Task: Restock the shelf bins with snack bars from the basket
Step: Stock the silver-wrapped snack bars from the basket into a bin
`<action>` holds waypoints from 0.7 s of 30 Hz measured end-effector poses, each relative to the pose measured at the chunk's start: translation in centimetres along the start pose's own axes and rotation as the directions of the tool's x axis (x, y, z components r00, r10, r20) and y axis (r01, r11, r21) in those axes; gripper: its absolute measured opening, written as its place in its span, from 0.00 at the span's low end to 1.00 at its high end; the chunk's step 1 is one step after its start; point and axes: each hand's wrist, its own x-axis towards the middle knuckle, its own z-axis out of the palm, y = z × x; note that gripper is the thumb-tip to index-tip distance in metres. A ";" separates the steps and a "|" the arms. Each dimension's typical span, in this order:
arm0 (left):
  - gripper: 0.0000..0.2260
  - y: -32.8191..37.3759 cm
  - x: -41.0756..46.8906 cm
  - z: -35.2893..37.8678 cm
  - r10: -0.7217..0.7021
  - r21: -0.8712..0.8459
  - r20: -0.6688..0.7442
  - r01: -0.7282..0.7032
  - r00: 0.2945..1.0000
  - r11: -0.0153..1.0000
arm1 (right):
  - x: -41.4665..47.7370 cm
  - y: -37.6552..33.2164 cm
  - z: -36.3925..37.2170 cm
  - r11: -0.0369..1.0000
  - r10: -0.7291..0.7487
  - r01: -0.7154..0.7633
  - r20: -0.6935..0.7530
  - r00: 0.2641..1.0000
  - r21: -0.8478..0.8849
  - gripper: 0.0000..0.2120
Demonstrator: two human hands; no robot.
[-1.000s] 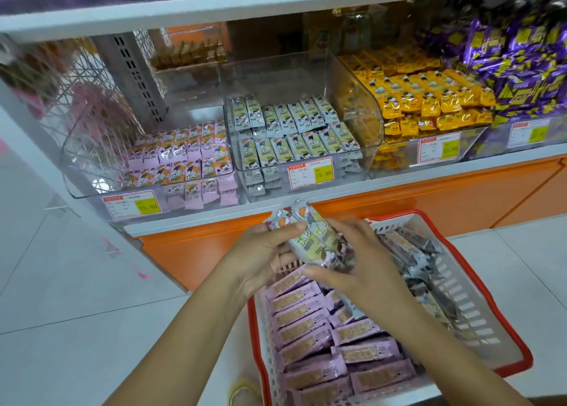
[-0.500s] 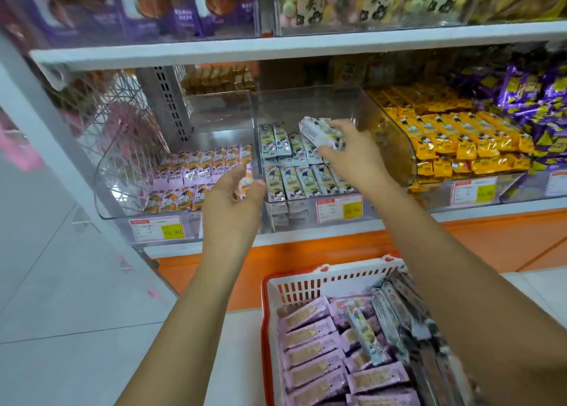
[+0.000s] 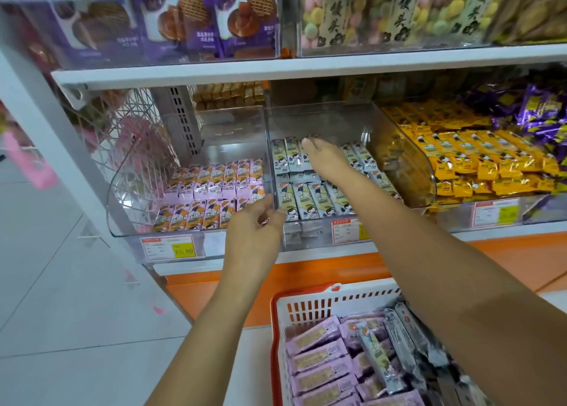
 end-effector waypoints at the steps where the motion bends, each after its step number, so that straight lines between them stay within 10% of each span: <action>1: 0.18 0.0 -0.1 0.0 0.009 0.002 -0.003 -0.009 1.000 1.000 | -0.5 0.0 -0.4 1.000 -0.001 0.001 0.004 1.000 0.032 0.25; 8: 0.13 -0.6 -1.8 0.4 0.204 0.204 -0.058 -0.189 0.977 0.961 | -8.7 1.2 -4.2 0.950 -0.255 0.294 -0.280 0.926 0.106 0.12; 13: 0.07 -2.3 -4.1 1.6 0.160 0.423 0.276 -0.269 0.948 0.865 | -15.9 7.1 -6.0 0.901 -0.390 0.431 -0.334 0.858 0.055 0.16; 21: 0.11 -10.5 -7.0 4.4 -0.288 0.709 0.629 -0.380 0.722 0.595 | -26.2 22.9 1.4 0.999 0.029 -0.029 0.015 0.999 -0.016 0.12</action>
